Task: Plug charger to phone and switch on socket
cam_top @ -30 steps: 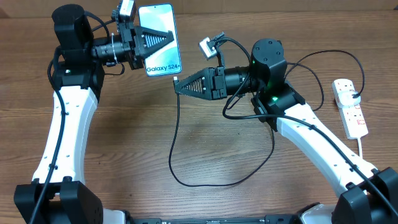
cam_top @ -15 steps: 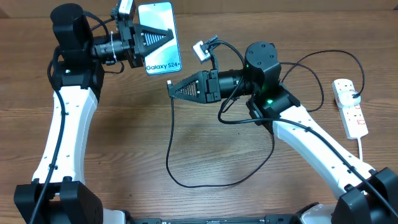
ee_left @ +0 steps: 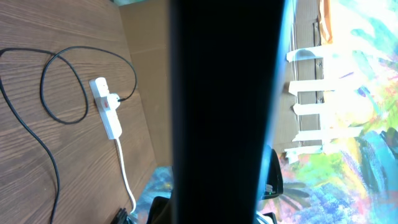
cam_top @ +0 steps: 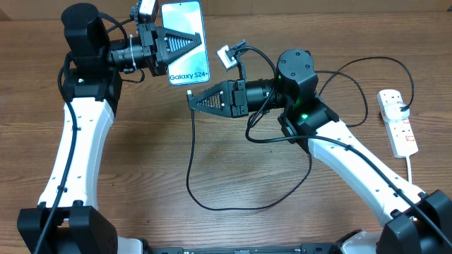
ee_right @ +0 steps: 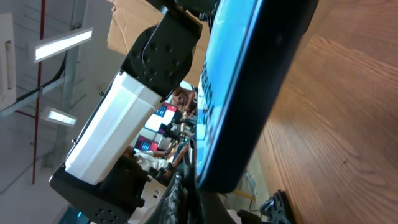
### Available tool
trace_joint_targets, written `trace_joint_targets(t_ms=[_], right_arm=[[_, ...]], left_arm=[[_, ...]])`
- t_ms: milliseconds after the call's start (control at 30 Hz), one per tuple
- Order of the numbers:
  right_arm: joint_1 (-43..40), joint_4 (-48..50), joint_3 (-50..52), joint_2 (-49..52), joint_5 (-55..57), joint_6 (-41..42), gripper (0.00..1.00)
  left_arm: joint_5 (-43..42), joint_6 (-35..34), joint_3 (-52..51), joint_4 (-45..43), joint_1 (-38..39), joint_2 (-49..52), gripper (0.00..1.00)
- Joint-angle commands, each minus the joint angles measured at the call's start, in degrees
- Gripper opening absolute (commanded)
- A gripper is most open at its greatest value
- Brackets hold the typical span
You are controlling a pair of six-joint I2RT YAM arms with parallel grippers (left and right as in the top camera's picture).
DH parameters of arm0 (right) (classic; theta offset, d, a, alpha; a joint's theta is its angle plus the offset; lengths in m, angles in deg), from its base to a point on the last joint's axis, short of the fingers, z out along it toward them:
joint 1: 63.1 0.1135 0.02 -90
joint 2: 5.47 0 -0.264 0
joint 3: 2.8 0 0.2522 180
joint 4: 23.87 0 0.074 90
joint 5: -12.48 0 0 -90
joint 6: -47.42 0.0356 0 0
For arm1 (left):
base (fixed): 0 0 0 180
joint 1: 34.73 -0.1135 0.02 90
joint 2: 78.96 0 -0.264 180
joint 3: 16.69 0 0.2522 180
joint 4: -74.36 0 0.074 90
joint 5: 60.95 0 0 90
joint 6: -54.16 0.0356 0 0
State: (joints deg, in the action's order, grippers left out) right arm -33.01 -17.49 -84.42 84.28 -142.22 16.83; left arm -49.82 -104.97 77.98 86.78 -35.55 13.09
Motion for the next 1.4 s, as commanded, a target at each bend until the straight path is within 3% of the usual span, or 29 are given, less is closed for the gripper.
trace_joint_targets(t_ms=[0,533,1367], right_arm=[[0.2,0.6,-0.3,0.0,1.8,-1.4,0.04],[0.2,-2.6,-0.3,0.0,6.4,-4.4,0.04],[0.2,-1.8,-0.4,0.0,1.6,-3.7,0.04]], left_arm=[[-1.2,-0.3,0.8,-0.4,0.3,-0.6,0.04],[-2.2,-0.3,0.8,-0.4,0.3,-0.6,0.04],[-2.0,0.9,0.8,-0.4,0.3,-0.6,0.04]])
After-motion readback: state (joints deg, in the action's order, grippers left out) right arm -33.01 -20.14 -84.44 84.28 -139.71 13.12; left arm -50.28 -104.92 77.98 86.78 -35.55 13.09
